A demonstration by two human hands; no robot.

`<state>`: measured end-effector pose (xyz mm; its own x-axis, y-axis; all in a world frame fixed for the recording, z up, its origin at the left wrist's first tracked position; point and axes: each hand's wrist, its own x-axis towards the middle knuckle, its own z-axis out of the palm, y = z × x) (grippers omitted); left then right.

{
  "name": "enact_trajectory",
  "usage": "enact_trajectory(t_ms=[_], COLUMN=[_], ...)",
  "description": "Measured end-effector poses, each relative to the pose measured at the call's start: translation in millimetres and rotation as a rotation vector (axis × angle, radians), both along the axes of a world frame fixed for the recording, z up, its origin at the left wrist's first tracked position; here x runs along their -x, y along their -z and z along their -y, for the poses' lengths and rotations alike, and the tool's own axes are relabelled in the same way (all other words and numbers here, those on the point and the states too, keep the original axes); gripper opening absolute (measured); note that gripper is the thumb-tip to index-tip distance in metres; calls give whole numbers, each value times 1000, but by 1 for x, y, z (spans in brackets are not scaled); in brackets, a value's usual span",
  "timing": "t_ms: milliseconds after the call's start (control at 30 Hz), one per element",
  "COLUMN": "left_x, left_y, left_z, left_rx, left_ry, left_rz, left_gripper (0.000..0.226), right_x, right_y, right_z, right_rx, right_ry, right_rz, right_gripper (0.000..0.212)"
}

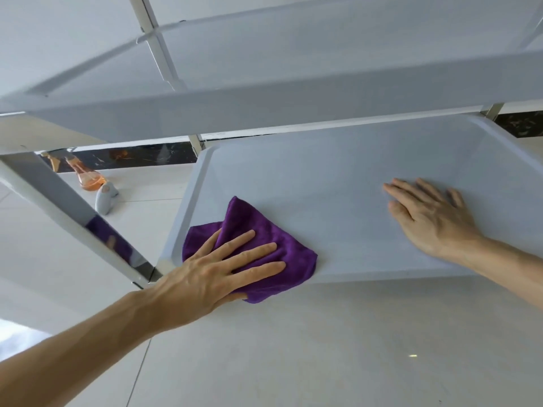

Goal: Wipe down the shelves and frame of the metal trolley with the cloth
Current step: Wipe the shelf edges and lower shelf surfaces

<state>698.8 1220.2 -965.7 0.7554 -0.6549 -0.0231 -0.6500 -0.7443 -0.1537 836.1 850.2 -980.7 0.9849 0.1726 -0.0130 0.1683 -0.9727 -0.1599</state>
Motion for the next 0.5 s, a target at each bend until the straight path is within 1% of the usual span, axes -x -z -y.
enact_trajectory(t_ms=[33, 133, 167, 233, 267, 333, 400, 500], left_x=[6, 25, 31, 41, 47, 58, 69, 88], left_y=[-1, -7, -9, -12, -14, -19, -26, -42], left_z=[-8, -25, -29, -34, -33, -26, -16, -8], left_rx=[-6, 14, 44, 157, 239, 456, 677, 851], left_ry=[-20, -101, -126, -174, -210, -323, -467, -651], left_rz=[-9, -52, -66, -97, -112, -104, -34, 47], left_gripper=[67, 98, 101, 91, 84, 74, 66, 50], right_x=[1, 0, 0, 2, 5, 22, 47, 73], right_y=[0, -6, -10, -21, -26, -32, -33, -29], right_z=[-1, -6, -9, -21, -31, -58, -91, -134], right_rx=[-3, 24, 47, 91, 101, 77, 14, -8], right_ry=[-2, -5, -5, -43, -100, -279, -450, -608], right_rz=[-2, -31, -38, -15, 11, 35, 0, -108], right_gripper=[50, 50, 50, 49, 49, 52, 52, 52])
